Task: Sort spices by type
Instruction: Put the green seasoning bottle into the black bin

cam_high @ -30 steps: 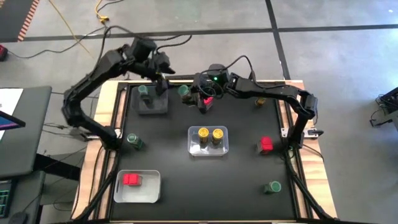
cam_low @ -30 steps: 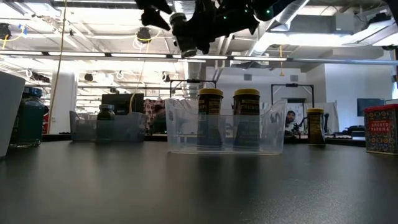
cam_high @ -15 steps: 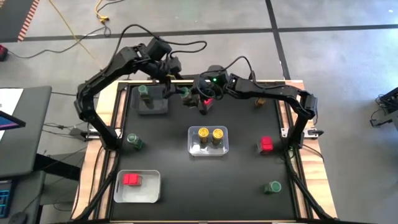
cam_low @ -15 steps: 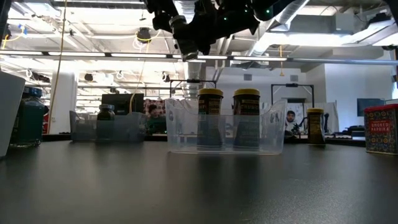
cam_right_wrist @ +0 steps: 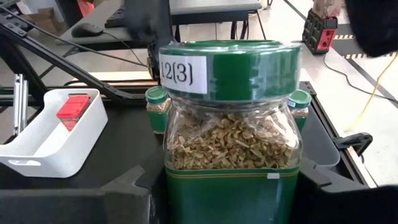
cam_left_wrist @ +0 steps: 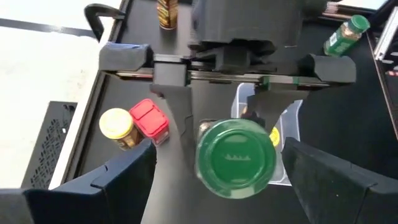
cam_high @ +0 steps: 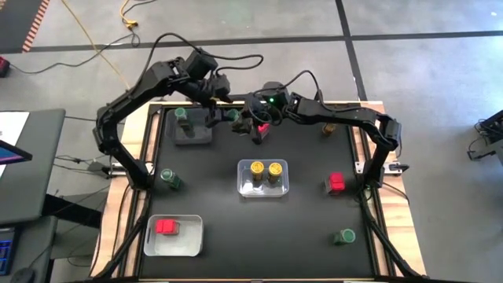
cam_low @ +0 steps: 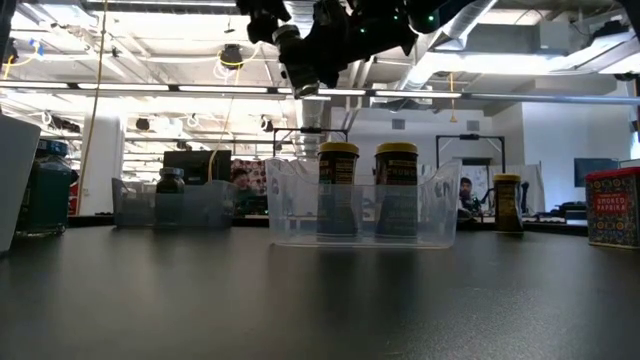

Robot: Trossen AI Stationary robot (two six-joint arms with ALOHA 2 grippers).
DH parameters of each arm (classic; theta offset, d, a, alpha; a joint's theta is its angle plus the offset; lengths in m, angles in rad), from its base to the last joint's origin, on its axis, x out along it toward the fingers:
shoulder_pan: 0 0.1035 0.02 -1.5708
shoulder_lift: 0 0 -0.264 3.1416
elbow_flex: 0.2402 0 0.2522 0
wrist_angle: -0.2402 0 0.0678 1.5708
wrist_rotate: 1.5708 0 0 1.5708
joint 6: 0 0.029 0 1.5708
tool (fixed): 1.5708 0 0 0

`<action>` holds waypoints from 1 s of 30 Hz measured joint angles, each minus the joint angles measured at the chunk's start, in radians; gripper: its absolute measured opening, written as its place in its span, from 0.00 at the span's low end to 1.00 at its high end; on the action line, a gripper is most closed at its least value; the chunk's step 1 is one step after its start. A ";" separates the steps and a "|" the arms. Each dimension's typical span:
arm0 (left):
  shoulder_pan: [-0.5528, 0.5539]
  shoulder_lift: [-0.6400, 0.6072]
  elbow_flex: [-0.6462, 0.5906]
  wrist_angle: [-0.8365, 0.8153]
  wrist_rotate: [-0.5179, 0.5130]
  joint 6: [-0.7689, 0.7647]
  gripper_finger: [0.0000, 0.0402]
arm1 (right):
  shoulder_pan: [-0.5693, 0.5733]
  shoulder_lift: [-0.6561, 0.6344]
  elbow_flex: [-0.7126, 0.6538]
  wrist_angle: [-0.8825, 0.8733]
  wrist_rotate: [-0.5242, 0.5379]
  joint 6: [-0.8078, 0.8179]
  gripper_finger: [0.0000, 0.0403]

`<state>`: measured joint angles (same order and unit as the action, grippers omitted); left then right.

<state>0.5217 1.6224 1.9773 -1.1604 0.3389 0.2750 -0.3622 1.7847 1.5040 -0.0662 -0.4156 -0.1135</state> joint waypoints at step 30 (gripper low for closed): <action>-0.064 0.080 -0.036 -0.024 -0.025 -0.030 0.83 | 0.001 0.000 -0.001 -0.019 -0.001 0.004 0.56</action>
<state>0.4580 1.7027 1.9411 -1.1844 0.3135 0.2452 -0.3614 1.7847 1.5028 -0.0856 -0.4168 -0.1096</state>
